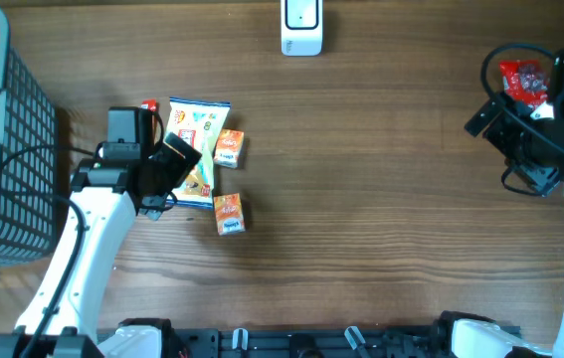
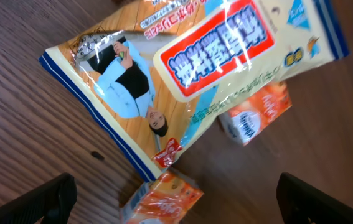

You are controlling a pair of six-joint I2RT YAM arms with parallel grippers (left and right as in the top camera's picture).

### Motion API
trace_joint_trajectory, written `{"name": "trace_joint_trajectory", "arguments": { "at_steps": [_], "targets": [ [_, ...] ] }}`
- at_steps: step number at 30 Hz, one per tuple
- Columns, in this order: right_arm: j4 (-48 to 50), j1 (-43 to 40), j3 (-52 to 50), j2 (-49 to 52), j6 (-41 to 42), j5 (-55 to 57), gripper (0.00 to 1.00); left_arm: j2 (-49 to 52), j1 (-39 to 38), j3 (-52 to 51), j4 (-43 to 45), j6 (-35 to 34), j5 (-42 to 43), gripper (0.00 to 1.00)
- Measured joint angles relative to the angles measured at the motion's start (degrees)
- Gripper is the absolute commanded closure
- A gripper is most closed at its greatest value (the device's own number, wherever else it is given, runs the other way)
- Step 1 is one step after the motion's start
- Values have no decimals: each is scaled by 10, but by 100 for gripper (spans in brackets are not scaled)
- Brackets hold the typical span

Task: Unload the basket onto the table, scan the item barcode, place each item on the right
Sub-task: 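Lower the left gripper onto the small orange box and grasp it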

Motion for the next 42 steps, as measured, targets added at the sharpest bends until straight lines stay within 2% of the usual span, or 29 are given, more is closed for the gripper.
{"name": "trace_joint_trajectory", "arguments": {
  "at_steps": [3, 6, 8, 11, 16, 20, 21, 22, 26, 30, 33, 37, 42],
  "targets": [
    [2, 0, 0, 10, 4, -12, 0, 22, -11, 0, -1, 31, 0, 2],
    [4, 0, 0, 28, -10, -34, 0, 53, -21, 0, -1, 63, 0, 12],
    [8, 0, 0, 38, -30, -52, 0, 73, -26, 0, -1, 77, 0, 12],
    [8, 1, 0, 64, -90, -104, 0, 104, -45, 0, -1, 125, 1, 3],
    [6, 16, -1, 94, -143, -151, 0, 108, -81, 0, -1, 175, 14, 7],
    [6, 47, -1, 111, -156, -169, 0, 108, -103, 0, -2, 190, 39, 15],
    [6, 55, -1, 114, -158, -173, 0, 108, -107, 0, -3, 192, 45, 15],
    [9, 72, -1, 117, -160, -181, 0, 108, -108, 0, -3, 196, 49, 11],
    [20, 109, -2, 120, -162, -189, 0, 108, -108, 0, -4, 200, 54, 27],
    [33, 144, -3, 120, -162, -194, 0, 108, -97, 0, -22, 202, 61, 26],
    [37, 156, -3, 120, -161, -193, 0, 108, -92, 0, -59, 202, 67, 36],
    [39, 156, -3, 120, -141, -184, 0, 108, -95, -1, -97, 203, 76, 36],
    [40, 156, -3, 120, -129, -177, 0, 108, -112, -31, -39, 195, 78, 36]
  ]
}}
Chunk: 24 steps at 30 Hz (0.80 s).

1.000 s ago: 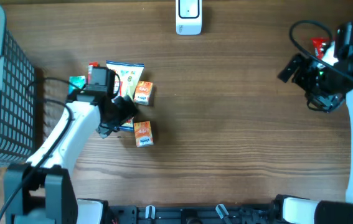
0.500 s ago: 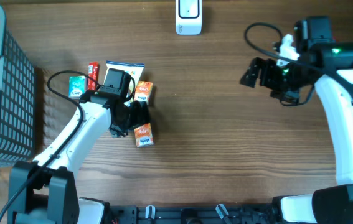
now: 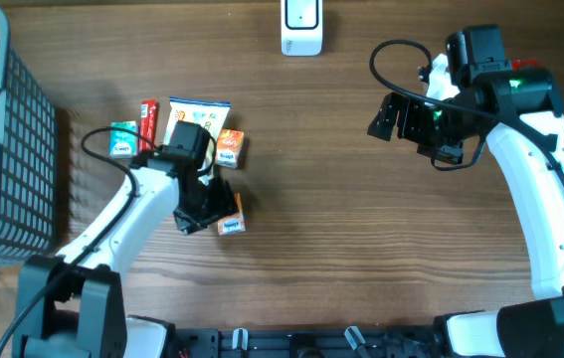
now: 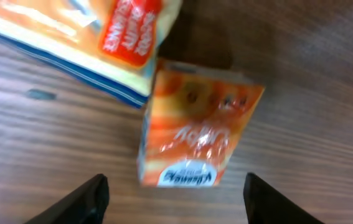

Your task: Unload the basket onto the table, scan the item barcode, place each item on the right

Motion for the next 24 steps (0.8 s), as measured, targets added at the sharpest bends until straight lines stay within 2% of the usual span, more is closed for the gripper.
{"name": "trace_joint_trajectory", "arguments": {
  "at_steps": [7, 13, 16, 24],
  "targets": [
    [-2, 0, 0, 0, 2, 2, 0, 0, -4, -38, 66, -26, 2, 41],
    [-2, 0, 0, 0, 4, 2, 0, 0, -13, -43, 106, -35, 38, 44],
    [-2, 0, 0, 0, 4, 2, 0, 1, -34, -43, 125, -42, 48, 47],
    [-1, 0, 0, 0, 4, 2, 0, 55, -108, -43, 217, -91, 77, 45]
  ]
}}
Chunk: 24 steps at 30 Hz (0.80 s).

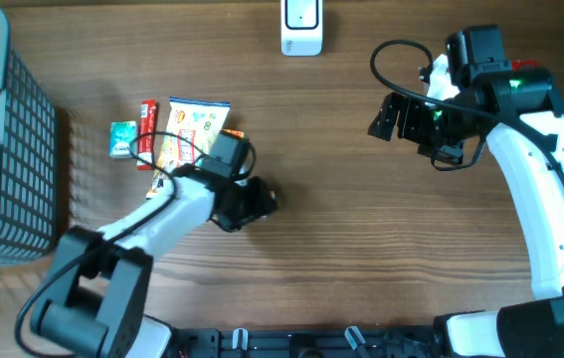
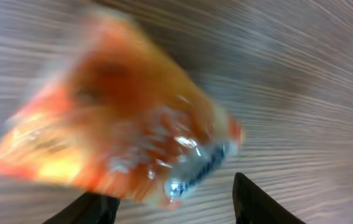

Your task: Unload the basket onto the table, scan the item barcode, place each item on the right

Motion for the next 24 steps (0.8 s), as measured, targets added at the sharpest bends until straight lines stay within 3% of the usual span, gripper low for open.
{"name": "trace_joint_trajectory", "arguments": {
  "at_steps": [7, 12, 18, 22, 24],
  "targets": [
    [4, 0, 0, 0, 0, 0, 0, 10, -28, 0, 24, -9, 48, 44],
    [6, 0, 0, 0, 0, 0, 0, 10, -34, -2, 80, -2, 160, 42],
    [9, 0, 0, 0, 2, 0, 0, -3, -68, 2, 71, 22, 224, 26],
    [9, 0, 0, 0, 4, 0, 0, -53, -56, 31, -19, 46, 211, 18],
    [9, 0, 0, 0, 4, 0, 0, -84, -40, 49, -70, 53, 184, 8]
  ]
}}
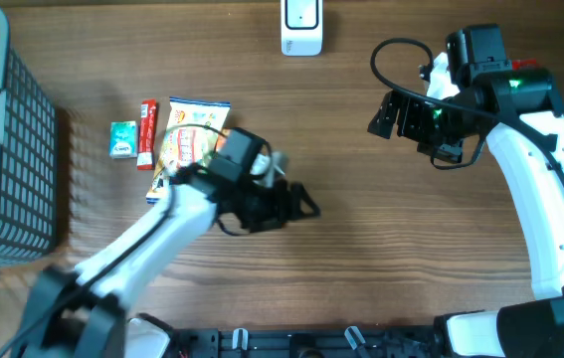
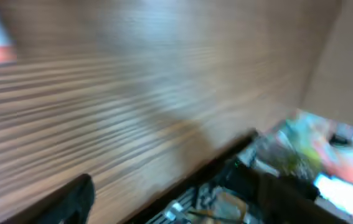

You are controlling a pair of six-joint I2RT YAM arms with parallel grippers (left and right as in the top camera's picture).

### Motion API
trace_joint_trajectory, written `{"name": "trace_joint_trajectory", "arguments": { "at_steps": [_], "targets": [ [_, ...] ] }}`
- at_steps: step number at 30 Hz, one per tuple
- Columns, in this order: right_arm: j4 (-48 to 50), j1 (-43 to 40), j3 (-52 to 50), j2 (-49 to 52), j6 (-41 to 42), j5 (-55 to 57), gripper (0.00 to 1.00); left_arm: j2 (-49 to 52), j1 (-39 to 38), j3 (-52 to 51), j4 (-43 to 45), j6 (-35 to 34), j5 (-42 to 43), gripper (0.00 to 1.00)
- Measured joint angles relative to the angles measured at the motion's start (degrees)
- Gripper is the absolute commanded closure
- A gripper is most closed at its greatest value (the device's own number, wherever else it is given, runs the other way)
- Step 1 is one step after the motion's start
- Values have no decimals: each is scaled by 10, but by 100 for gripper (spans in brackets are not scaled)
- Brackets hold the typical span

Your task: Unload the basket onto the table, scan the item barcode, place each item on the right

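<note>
My left gripper (image 1: 301, 207) is stretched out low over the table's middle, right of the item pile. In the left wrist view it (image 2: 176, 193) stands open, with only blurred wood and the table's far edge between the dark fingers (image 2: 70, 199). The snack bag (image 1: 194, 131) lies at the left, and an orange box (image 1: 222, 142) peeks out beside it. The second orange box is hidden; an orange-white blur fills that view's top left corner. The white scanner (image 1: 301, 28) stands at the back edge. My right gripper (image 1: 389, 117) hangs open at the right, empty.
A grey mesh basket (image 1: 3, 149) fills the left edge. A red packet (image 1: 148, 131) and a small green pack (image 1: 122, 139) lie left of the bag. Bare wood runs between the two arms and along the front.
My left gripper was at the lower orange box with the box close between its fingers. Now it is further right over bare wood with nothing between them. The right arm has not moved.
My left gripper was open over the snack bag, with the right arm parked far right. Then the left gripper stood above the lower orange box and the right arm hung over the table. Then the box filled the left fingers' gap; now that gap is empty.
</note>
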Motion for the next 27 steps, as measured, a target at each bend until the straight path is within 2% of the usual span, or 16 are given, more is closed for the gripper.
{"name": "trace_joint_trajectory", "arguments": {
  "at_steps": [2, 5, 13, 17, 24, 27],
  "targets": [
    [2, 0, 0, 0, 0, 0, 0, -56, 37, 33, -79, 9, -70, 3],
    [8, 0, 0, 0, 5, 0, 0, -118, 83, 55, -144, 11, -150, 0],
    [45, 15, 0, 0, 2, -22, 0, -254, 220, 64, -219, 13, -301, 0],
    [65, 59, 0, 0, -1, -32, 0, -272, 278, 64, -243, 7, -346, 0],
    [100, 165, 0, 44, 18, -18, 1, -267, 362, 64, -289, -55, -407, 0],
    [110, 210, 0, 78, 67, -2, 8, -259, 370, 64, -294, -68, -417, 0]
  ]
}}
